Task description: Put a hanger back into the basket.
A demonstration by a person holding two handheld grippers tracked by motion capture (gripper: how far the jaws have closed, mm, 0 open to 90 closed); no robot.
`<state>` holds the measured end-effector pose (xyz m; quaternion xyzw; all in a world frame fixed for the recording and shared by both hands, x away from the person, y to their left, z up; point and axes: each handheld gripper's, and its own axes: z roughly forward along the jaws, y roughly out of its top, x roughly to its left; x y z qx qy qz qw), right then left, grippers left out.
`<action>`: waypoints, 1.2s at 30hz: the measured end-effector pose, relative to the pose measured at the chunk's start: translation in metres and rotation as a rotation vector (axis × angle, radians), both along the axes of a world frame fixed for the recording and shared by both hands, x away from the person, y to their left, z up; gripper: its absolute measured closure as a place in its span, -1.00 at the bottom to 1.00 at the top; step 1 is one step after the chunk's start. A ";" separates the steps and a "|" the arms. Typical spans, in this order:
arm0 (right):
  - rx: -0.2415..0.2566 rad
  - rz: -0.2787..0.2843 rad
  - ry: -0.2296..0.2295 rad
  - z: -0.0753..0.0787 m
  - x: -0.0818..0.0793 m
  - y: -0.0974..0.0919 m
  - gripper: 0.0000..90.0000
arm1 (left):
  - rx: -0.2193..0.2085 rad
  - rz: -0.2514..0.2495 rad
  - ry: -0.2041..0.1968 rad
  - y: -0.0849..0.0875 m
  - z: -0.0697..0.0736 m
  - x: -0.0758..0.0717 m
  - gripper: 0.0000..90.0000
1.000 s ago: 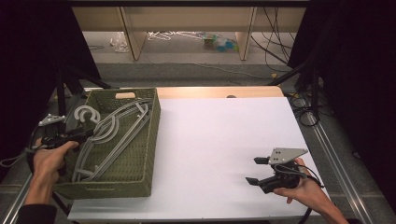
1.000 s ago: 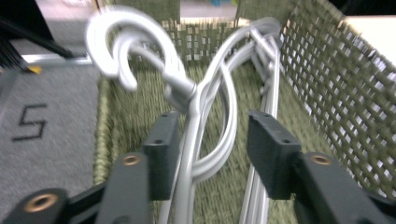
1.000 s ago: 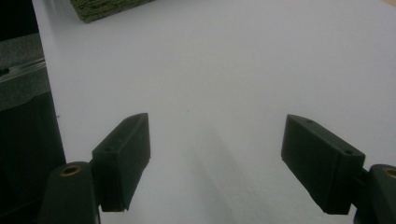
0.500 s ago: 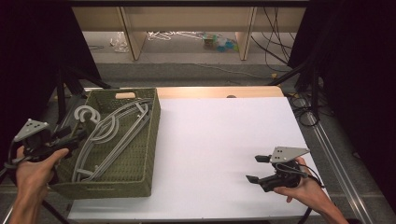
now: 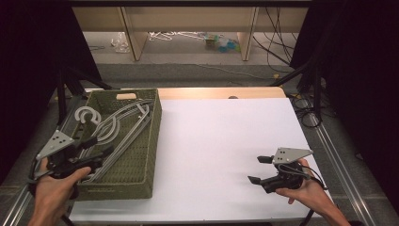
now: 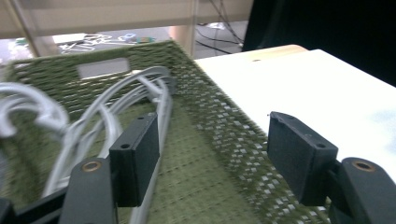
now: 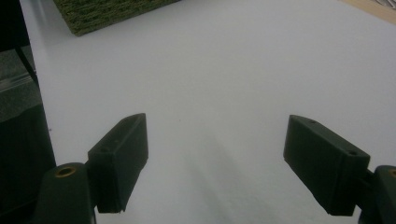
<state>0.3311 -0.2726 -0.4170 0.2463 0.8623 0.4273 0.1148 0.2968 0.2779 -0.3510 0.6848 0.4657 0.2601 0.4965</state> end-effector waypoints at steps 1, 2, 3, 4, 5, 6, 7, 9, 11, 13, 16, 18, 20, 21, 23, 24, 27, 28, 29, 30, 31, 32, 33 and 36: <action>0.000 -0.002 -0.002 0.000 0.000 0.000 -0.51 | 0.002 -0.006 -0.003 -0.005 0.000 0.000 -0.28; 0.001 -0.006 0.001 0.000 0.000 0.000 -0.51 | 0.005 -0.015 0.005 -0.008 0.000 -0.001 -0.29; 0.003 -0.007 0.000 0.000 0.000 0.000 -0.51 | -0.004 -0.024 -0.005 -0.013 -0.001 0.000 -0.31; 0.004 -0.008 -0.002 0.000 0.000 0.000 -0.52 | 0.003 -0.040 -0.006 -0.016 -0.001 0.000 -0.32; 0.007 -0.012 -0.008 0.000 0.000 0.000 -0.52 | 0.006 -0.053 -0.013 -0.020 -0.001 0.000 -0.33; 0.012 -0.017 -0.004 0.001 -0.001 -0.001 -0.52 | 0.002 -0.057 -0.016 -0.023 -0.001 0.000 -0.34; 0.014 -0.019 -0.002 0.001 -0.001 -0.001 -0.53 | -0.003 -0.071 -0.019 -0.027 -0.001 0.000 -0.35; 0.024 -0.020 -0.005 0.000 -0.001 -0.001 -0.54 | -0.004 -0.084 -0.029 -0.034 -0.001 0.000 -0.37; 0.025 -0.024 -0.007 0.001 -0.001 -0.001 -0.55 | 0.000 -0.097 -0.030 -0.042 -0.001 0.000 -0.40; 0.031 -0.028 -0.002 0.001 -0.001 -0.001 -0.58 | 0.006 -0.117 -0.022 -0.051 0.000 0.000 -0.44; 0.039 -0.033 -0.007 0.002 -0.003 -0.001 -0.59 | 0.015 -0.149 -0.024 -0.066 -0.001 0.000 -0.47; 0.047 -0.035 -0.013 0.003 -0.004 -0.001 -0.60 | 0.014 -0.169 -0.026 -0.076 -0.001 0.001 -0.47; 0.049 -0.037 -0.016 0.003 -0.004 -0.001 -0.60 | 0.014 -0.189 -0.024 -0.087 0.000 0.003 -0.47; 0.050 -0.041 -0.016 0.003 -0.004 -0.002 -0.60 | 0.021 -0.199 -0.030 -0.091 -0.001 0.005 -0.47; 0.058 -0.042 -0.023 0.003 -0.005 -0.002 -0.60 | 0.015 -0.206 -0.031 -0.101 -0.002 0.007 -0.46; 0.058 -0.045 -0.021 0.003 -0.006 -0.002 -0.60 | 0.016 -0.213 -0.032 -0.104 -0.003 0.008 -0.46; 0.066 -0.047 -0.027 0.003 -0.007 -0.003 -0.61 | 0.026 -0.239 -0.045 -0.118 -0.008 0.010 -0.47; 0.069 -0.047 -0.029 0.002 -0.008 -0.003 -0.61 | 0.029 -0.250 -0.047 -0.122 -0.010 0.010 -0.47; 0.071 -0.055 -0.028 0.002 -0.009 -0.004 -0.61 | 0.026 -0.254 -0.046 -0.124 -0.012 0.010 -0.47; 0.074 -0.049 -0.031 0.002 -0.009 -0.004 -0.61 | 0.033 -0.263 -0.052 -0.128 -0.014 0.009 -0.47; 0.076 -0.058 -0.036 0.002 -0.010 -0.005 -0.61 | 0.026 -0.265 -0.052 -0.130 -0.017 0.008 -0.47; 0.079 -0.061 -0.032 0.002 -0.011 -0.005 -0.61 | 0.030 -0.279 -0.061 -0.132 -0.019 0.007 -0.48; 0.079 -0.062 -0.034 0.001 -0.011 -0.005 -0.61 | 0.032 -0.289 -0.072 -0.135 -0.022 0.004 -0.49; 0.087 -0.068 -0.040 0.000 -0.014 -0.006 -0.61 | 0.041 -0.308 -0.091 -0.138 -0.028 -0.002 -0.54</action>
